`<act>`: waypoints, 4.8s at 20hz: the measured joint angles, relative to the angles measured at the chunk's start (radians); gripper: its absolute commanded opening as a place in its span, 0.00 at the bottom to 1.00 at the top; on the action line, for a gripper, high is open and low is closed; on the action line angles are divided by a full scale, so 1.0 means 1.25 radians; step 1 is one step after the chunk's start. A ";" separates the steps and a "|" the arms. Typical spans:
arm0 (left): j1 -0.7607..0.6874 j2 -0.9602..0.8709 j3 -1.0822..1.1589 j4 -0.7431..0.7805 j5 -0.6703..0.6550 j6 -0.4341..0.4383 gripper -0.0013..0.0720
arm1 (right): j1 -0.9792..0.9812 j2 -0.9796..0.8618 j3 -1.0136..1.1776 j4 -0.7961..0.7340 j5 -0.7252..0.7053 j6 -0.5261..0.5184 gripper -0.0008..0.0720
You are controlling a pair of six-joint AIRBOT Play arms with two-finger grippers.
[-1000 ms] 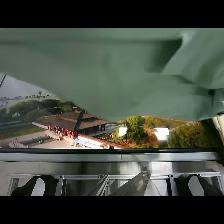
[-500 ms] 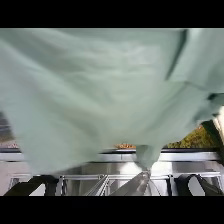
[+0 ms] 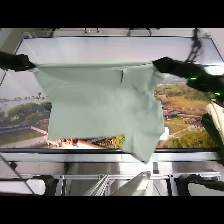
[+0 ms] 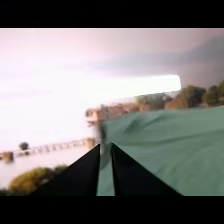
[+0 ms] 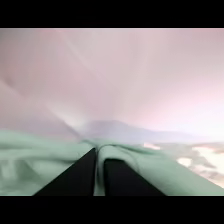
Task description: Fold the shirts.
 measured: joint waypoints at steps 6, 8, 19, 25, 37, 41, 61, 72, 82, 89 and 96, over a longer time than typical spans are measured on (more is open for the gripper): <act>0.078 -0.219 0.187 -0.154 -0.149 -0.007 0.59 | -0.031 -0.067 0.065 -0.023 0.003 0.056 0.49; 0.097 -0.224 0.183 -0.175 -0.197 -0.021 0.59 | -0.089 -0.042 0.070 -0.084 0.123 0.126 0.41; 0.109 -0.083 -0.319 -0.014 -0.226 -0.040 0.60 | -0.424 0.208 -0.349 -0.385 0.504 0.388 0.64; 0.098 -0.061 -0.434 0.011 -0.170 -0.048 0.60 | -0.385 0.207 -0.561 -0.339 0.416 0.377 0.64; -0.037 -0.091 -0.474 -0.032 -0.039 -0.046 0.02 | -0.272 0.075 -0.601 -0.005 0.323 0.170 0.04; -0.035 -0.061 -0.477 -0.023 -0.040 -0.038 0.03 | -0.313 0.125 -0.587 0.021 0.403 0.152 0.04; 0.362 0.523 -0.007 -1.003 -0.299 0.119 0.04 | -0.635 0.630 0.216 0.348 0.645 0.221 0.04; 0.059 0.133 -0.168 -0.606 -0.192 0.181 0.04 | -0.184 0.150 0.121 -0.013 0.490 0.184 0.04; 0.035 -0.318 0.036 -0.439 -0.155 0.118 0.03 | -0.125 -0.281 0.104 0.178 0.389 0.056 0.04; 0.027 -0.438 0.205 -0.332 -0.270 0.013 0.03 | -0.186 -0.315 0.103 0.162 0.513 0.034 0.04; 0.001 -0.453 0.205 -0.132 -0.289 -0.038 0.38 | -0.196 -0.318 0.101 -0.085 0.533 0.139 0.35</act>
